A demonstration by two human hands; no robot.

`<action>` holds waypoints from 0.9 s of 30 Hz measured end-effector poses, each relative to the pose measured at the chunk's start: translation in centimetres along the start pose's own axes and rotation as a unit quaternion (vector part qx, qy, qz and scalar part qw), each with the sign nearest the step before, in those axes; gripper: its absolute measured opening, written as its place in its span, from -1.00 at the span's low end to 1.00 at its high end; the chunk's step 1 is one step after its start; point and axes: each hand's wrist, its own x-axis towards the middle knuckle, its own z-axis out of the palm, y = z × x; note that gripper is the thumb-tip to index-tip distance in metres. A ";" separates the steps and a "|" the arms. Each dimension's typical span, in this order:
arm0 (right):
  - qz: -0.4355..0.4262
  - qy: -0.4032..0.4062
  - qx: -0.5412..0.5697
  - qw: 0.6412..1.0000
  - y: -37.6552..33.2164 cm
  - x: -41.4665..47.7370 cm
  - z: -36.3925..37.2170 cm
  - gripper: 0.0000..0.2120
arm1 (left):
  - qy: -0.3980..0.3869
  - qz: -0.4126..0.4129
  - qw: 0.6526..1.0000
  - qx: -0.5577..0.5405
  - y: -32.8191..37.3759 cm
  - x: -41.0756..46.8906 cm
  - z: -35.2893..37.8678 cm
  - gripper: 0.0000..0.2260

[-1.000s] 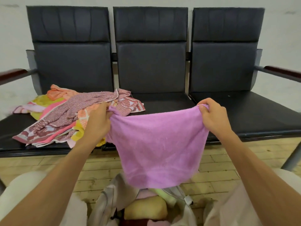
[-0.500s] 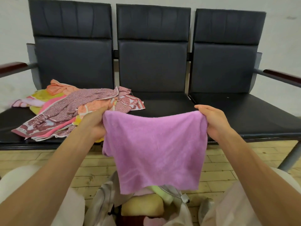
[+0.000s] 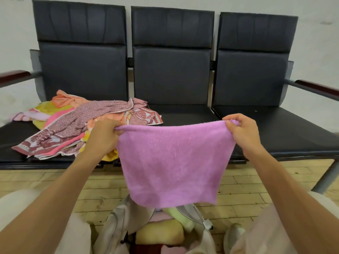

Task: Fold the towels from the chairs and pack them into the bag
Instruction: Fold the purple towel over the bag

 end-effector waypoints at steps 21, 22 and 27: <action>0.068 -0.077 0.065 0.993 -5.7 2.0 -2.3 -0.71 | -0.033 -0.255 0.816 -0.518 3.7 3.5 -5.7 -0.91; 0.057 -0.093 0.045 0.993 -6.5 2.4 -2.8 -0.63 | -0.027 -0.242 0.826 -0.509 4.1 4.1 -6.6 -0.91; -0.054 -0.062 -0.091 0.992 -10.2 4.2 -4.4 -0.70 | 0.044 -0.110 0.930 -0.349 5.4 5.4 -10.1 -0.72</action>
